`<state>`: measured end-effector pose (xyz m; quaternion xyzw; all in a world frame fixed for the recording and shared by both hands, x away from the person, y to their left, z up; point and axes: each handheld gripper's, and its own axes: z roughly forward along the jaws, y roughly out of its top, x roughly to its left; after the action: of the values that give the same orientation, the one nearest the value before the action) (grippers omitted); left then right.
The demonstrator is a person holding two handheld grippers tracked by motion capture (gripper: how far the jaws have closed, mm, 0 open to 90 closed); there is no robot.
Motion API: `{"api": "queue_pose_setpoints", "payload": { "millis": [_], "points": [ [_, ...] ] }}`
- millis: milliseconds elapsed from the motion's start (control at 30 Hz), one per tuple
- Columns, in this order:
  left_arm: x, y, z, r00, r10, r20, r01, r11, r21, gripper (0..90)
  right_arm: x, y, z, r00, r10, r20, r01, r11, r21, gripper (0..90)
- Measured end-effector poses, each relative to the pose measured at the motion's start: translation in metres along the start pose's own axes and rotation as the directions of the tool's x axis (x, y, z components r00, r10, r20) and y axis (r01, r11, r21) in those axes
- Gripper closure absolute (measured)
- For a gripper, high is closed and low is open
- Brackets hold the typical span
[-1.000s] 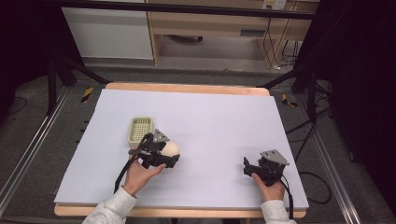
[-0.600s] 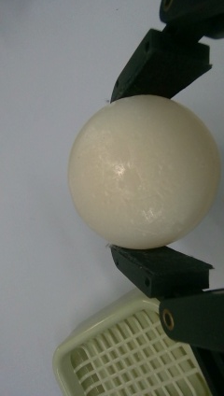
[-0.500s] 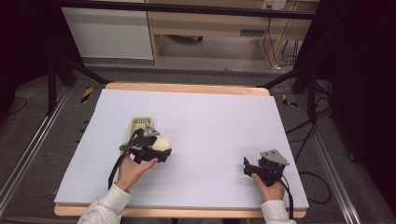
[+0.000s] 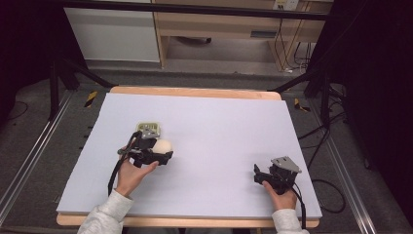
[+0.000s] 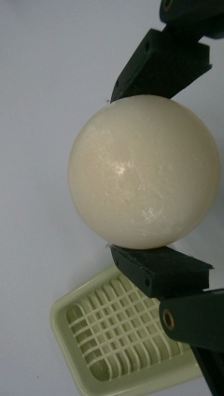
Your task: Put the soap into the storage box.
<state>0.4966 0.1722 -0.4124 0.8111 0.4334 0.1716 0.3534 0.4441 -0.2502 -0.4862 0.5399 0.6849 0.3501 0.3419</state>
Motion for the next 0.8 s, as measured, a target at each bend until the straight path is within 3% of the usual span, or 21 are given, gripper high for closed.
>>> {"api": "queue_pose_setpoints", "payload": {
  "millis": [800],
  "points": [
    [0.039,0.002,-0.009,0.9953,-0.076,-0.06,0.074,0.9969,-0.025,24.3,0.0,0.0,0.0,1.0,-0.003,-0.001,0.003,1.0,0.006,3.8]
  ]
}}
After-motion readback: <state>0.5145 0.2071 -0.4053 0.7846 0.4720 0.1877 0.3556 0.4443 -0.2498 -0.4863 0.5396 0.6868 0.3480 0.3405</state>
